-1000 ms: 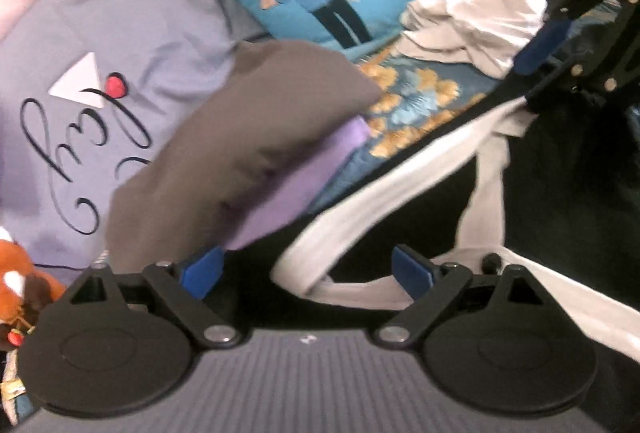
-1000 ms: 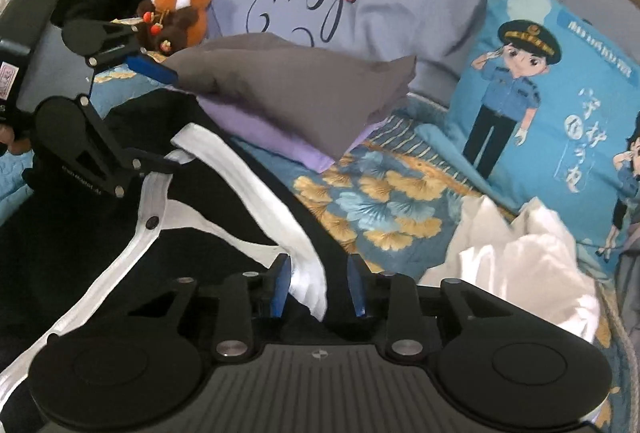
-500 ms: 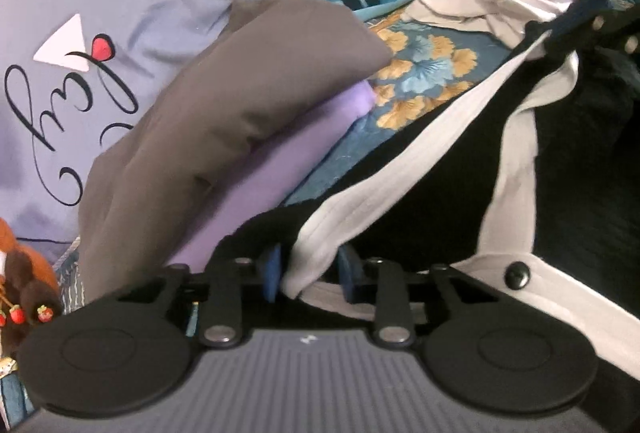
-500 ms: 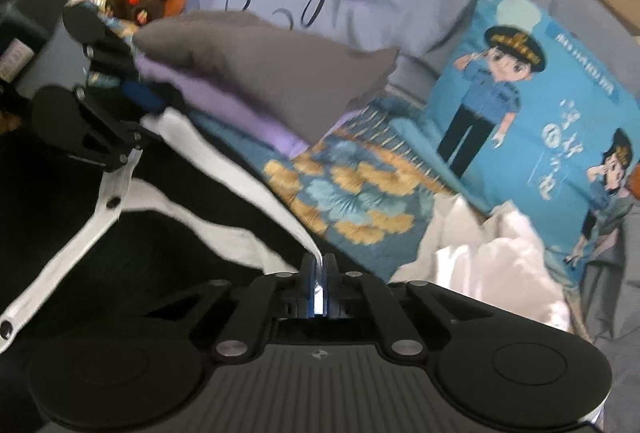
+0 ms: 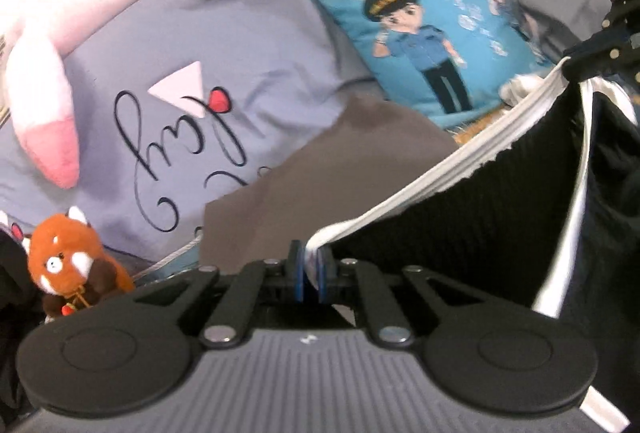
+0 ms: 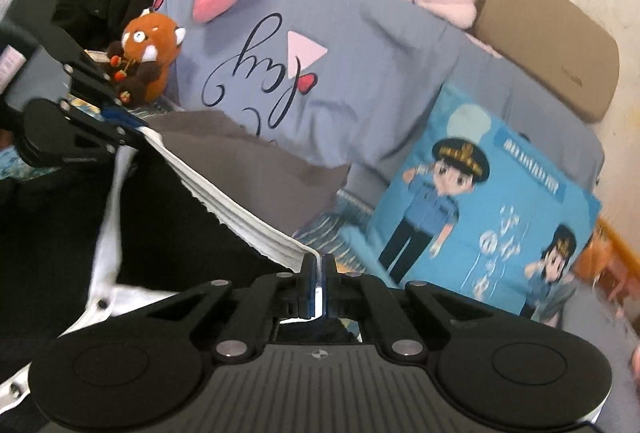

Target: Fold clothes

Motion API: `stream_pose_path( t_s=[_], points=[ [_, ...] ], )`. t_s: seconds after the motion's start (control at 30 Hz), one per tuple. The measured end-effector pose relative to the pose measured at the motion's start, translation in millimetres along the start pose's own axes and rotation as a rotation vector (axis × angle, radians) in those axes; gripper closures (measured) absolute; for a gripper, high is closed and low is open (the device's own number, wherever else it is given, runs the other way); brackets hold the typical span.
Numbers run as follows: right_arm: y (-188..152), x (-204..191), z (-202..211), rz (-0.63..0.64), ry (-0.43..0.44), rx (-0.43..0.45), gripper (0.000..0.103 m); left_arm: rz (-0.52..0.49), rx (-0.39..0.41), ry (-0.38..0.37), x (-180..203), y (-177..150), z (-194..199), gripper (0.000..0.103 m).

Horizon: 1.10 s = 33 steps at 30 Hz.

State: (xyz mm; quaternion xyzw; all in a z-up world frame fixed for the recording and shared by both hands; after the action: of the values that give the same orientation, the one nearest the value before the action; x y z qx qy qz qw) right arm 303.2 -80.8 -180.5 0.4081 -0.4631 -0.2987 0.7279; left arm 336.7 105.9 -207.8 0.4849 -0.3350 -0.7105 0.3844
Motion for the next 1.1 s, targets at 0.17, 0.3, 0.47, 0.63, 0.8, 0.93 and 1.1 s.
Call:
stream_pose_path(
  t_s=[0.17,0.3,0.47,0.63,0.8,0.93,1.1],
  points=[
    [11,23,-59,-0.072,0.000,-0.091,0.101,0.006,-0.100,0.021,-12,10,-44,0.092],
    [-7,38,-112,-0.183,0.011,-0.222,0.100,-0.030,-0.181,0.020,-9,6,-74,0.085],
    [-38,45,-145,-0.373,0.025,-0.327,0.097,-0.140,-0.218,-0.005,5,-3,-87,0.083],
    [-50,59,-147,-0.574,0.011,-0.345,0.076,-0.066,-0.247,-0.035,-11,-2,-89,0.076],
    [-38,89,-131,-0.641,-0.041,-0.280,0.076,0.052,-0.257,-0.074,-36,4,-82,0.060],
    [-26,107,-108,-0.654,-0.071,-0.227,0.076,0.079,-0.259,-0.068,-50,7,-70,0.056],
    [-16,104,-65,-0.588,-0.056,-0.181,0.072,0.050,-0.254,-0.069,-51,8,-55,0.028]
  ],
)
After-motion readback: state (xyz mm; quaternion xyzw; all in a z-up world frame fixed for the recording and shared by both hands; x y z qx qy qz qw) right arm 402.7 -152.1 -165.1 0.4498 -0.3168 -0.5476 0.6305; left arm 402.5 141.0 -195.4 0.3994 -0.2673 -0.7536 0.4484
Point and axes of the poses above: each gripper's, at about its wrist camera, not at the fingertips, and z roughly against the way its jaws point, x to its right, y to its top, the point moved 4 cm from there along -z, roughly the way its jaws point, and after that the axes turned 14 degrees about x, right-handed, at the moved point
